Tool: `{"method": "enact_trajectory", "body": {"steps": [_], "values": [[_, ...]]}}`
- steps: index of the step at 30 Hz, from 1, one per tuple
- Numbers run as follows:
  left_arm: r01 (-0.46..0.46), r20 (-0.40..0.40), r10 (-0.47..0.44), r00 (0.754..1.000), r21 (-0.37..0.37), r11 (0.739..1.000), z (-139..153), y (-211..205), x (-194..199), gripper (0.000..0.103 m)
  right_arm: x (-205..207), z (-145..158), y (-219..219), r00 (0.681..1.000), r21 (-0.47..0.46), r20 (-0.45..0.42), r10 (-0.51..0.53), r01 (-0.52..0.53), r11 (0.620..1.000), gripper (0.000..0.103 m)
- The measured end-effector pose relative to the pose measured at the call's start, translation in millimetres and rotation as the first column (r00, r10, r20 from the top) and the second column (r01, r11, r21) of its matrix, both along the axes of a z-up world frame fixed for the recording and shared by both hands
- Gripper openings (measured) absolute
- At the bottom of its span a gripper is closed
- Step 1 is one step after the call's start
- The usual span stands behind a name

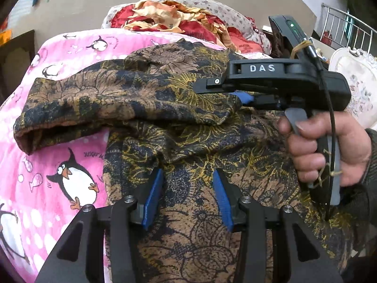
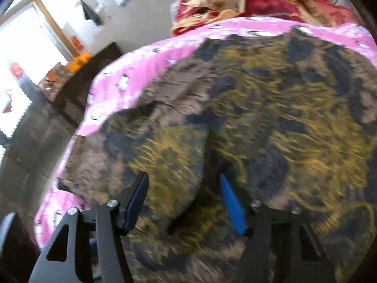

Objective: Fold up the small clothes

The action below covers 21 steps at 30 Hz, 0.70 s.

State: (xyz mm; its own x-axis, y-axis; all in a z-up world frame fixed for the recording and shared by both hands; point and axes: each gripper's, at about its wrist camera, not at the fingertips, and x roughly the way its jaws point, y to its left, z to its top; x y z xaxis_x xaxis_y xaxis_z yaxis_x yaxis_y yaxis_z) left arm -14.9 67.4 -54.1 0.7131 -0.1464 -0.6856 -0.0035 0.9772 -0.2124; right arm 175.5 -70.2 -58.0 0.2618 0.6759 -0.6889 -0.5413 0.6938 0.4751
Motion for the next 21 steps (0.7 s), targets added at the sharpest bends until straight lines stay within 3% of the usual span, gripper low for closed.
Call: {"method": "enact_trajectory", "body": {"steps": [1,2,5,8,12,16,21], "values": [[0.000,0.001,0.000,1.000,-0.011,1.000,0,1,0,0.024,3,-2,1,0.999,0.035,-0.030,0.020,-0.019,0.999,0.008],[0.001,0.000,-0.001,1.000,-0.017,1.000,0,0,1,0.024,7,-6,1,0.997,0.059,-0.073,0.037,-0.033,0.998,0.004],[0.000,-0.002,0.000,1.000,-0.014,1.000,0,0,-1,0.024,4,8,-16,0.999,0.103,-0.040,0.012,-0.008,0.995,0.003],[-0.001,-0.005,0.001,1.000,-0.009,1.000,0,-1,0,0.024,8,27,-56,0.996,0.095,-0.003,-0.089,0.089,0.991,0.003],[-0.001,-0.006,0.001,1.000,-0.005,1.000,-1,1,1,0.024,18,38,-123,0.967,-0.056,0.073,-0.245,0.250,0.967,0.003],[-0.001,-0.008,0.001,1.000,0.001,1.000,0,1,2,0.024,26,32,-180,0.931,-0.225,0.088,-0.353,0.364,0.904,0.003],[-0.020,-0.024,0.019,1.000,-0.017,1.000,15,10,7,0.024,24,23,-203,0.917,-0.264,0.105,-0.385,0.399,0.878,0.003]]}}
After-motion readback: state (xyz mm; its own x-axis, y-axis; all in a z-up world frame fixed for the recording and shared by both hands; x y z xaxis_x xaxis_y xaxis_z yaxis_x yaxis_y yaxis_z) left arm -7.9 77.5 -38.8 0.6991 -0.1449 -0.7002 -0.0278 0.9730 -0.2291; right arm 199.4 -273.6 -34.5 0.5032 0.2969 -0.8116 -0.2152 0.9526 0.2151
